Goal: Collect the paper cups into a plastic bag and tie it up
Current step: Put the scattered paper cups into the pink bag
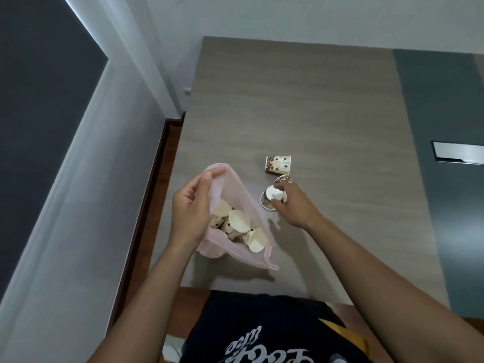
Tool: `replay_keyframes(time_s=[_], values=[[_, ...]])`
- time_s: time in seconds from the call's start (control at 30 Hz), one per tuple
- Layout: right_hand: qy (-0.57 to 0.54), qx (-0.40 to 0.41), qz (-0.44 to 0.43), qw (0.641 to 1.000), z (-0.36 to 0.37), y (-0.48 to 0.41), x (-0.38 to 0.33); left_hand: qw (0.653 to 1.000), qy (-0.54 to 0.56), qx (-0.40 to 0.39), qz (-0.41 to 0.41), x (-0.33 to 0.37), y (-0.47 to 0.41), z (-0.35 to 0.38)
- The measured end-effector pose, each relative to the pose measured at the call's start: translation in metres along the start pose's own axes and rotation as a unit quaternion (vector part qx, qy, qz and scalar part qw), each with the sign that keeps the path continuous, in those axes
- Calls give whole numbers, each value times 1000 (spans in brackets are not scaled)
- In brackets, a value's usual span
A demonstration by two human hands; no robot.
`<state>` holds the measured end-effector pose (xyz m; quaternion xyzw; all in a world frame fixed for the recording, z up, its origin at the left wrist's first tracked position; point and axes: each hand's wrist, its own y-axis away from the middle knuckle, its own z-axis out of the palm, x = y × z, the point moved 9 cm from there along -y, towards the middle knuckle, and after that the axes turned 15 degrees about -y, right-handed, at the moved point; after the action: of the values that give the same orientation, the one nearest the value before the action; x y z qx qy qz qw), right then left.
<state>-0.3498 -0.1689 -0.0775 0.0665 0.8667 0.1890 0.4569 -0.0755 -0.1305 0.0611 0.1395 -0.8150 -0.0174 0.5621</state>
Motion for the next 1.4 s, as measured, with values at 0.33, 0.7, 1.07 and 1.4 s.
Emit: replay_keyframes(time_s=[0.33,0.7,1.07,1.4], values=[[41,-51,50,997,20,-40,41,999,21,29,-14,4,6,3],[-168,37,121,978,10,-29,79,998,22,43,-35,-13,0,-9],[-458,96,170,867,-23,12,80,998,37,-18,-41,-8,-15,12],[-620,-28,123,774,1,39,2,978,80,-178,-75,-3,-26,40]])
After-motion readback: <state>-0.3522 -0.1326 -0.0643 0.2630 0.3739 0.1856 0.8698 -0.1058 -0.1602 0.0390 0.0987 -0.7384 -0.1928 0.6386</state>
